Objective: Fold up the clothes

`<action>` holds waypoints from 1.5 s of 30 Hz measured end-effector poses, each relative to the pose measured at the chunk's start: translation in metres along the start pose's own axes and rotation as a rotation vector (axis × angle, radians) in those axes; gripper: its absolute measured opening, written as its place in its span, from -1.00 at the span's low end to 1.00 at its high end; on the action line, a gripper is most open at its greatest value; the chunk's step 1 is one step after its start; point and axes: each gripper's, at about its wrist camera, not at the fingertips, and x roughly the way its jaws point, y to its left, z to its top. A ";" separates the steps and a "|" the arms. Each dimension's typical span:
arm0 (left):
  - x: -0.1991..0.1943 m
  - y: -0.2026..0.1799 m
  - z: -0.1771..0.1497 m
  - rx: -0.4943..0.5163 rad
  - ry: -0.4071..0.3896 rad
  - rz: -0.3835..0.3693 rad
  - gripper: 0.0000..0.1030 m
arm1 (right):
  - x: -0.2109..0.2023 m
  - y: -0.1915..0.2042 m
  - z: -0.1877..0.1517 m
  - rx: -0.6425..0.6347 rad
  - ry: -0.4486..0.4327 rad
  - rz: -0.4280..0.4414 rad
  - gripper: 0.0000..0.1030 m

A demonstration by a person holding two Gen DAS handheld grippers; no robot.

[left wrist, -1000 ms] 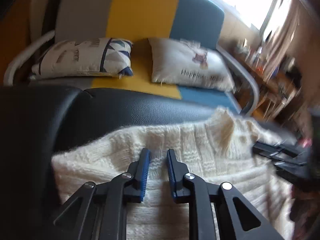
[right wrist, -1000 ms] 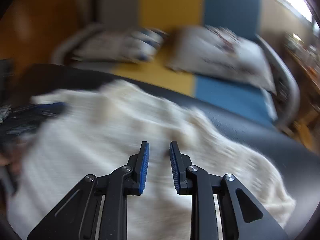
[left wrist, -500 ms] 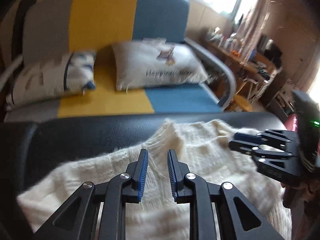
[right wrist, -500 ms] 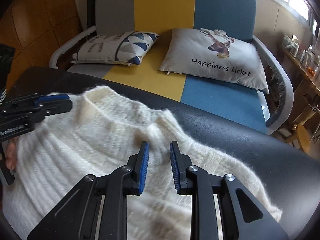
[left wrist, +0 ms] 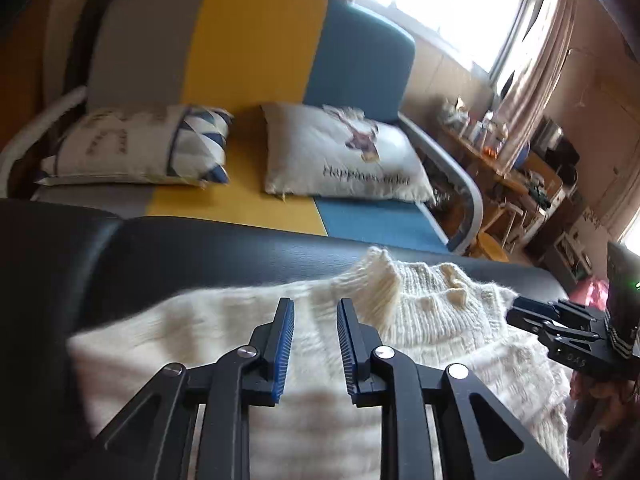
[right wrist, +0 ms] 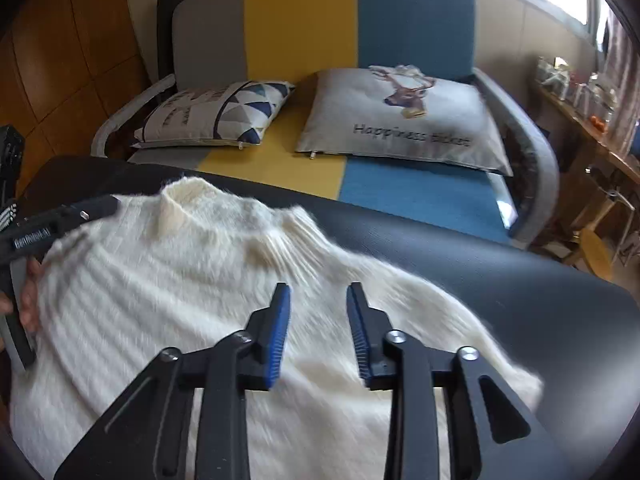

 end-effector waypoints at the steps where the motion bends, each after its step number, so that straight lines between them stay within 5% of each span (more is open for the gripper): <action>1: -0.006 0.006 -0.003 -0.005 -0.005 0.013 -0.56 | -0.005 -0.007 -0.007 0.019 0.003 -0.003 -0.32; 6: 0.000 0.030 -0.018 -0.023 0.068 0.096 -0.54 | -0.001 -0.036 -0.036 0.106 0.063 -0.046 -0.29; 12: -0.052 0.021 -0.029 -0.026 -0.008 0.069 -0.53 | -0.052 -0.015 -0.048 0.090 -0.015 -0.026 -0.27; 15: -0.075 0.013 -0.053 -0.005 -0.028 0.059 -0.52 | -0.066 0.003 -0.070 0.056 -0.014 -0.038 -0.09; 20: -0.072 0.004 -0.102 0.049 0.081 0.119 -0.52 | -0.047 -0.003 -0.105 0.101 0.089 -0.113 -0.09; 27: -0.117 -0.003 -0.121 0.002 0.034 0.063 -0.52 | -0.104 0.017 -0.119 0.155 -0.005 -0.064 -0.08; 36: -0.153 -0.032 -0.190 0.122 0.073 0.031 -0.50 | -0.124 0.089 -0.202 0.093 0.065 -0.033 -0.07; 40: -0.151 -0.031 -0.209 0.161 0.076 0.055 -0.50 | -0.126 0.088 -0.224 0.108 0.076 -0.070 -0.05; 45: -0.177 -0.016 -0.205 0.067 0.056 -0.004 -0.50 | -0.147 0.079 -0.230 0.184 0.051 -0.043 -0.05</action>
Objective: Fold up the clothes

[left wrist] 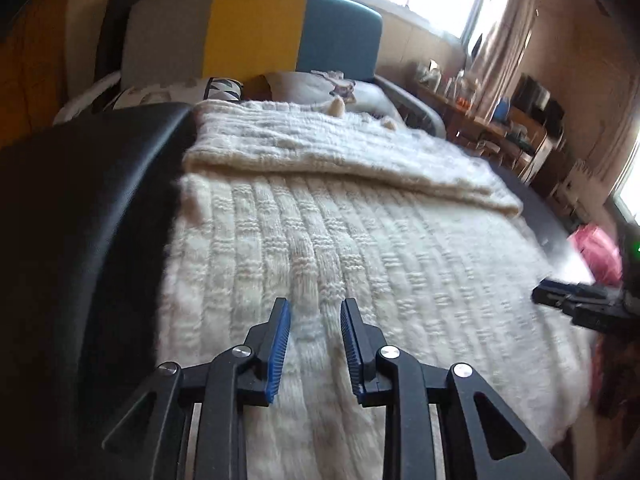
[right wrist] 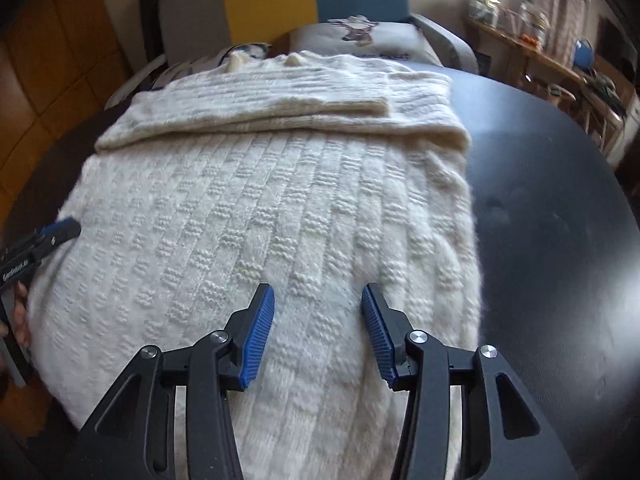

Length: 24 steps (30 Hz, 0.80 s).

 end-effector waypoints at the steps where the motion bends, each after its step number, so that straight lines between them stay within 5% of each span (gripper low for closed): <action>1: -0.011 0.006 -0.002 -0.026 -0.017 -0.015 -0.50 | -0.008 0.001 -0.003 0.007 -0.016 0.026 -0.05; 5: -0.054 0.034 -0.016 -0.108 -0.060 -0.052 -0.50 | -0.029 0.019 -0.019 -0.022 -0.044 0.121 -0.04; 10: -0.087 0.061 -0.050 -0.138 -0.021 -0.029 -0.50 | -0.033 0.054 -0.034 -0.087 -0.037 0.177 -0.03; 17: -0.080 0.074 -0.089 -0.253 0.071 -0.125 -0.46 | -0.014 0.092 -0.041 -0.168 0.012 0.170 -0.03; 24: -0.065 0.072 -0.094 -0.361 0.067 -0.221 -0.45 | -0.016 0.099 -0.046 -0.204 0.017 0.139 0.04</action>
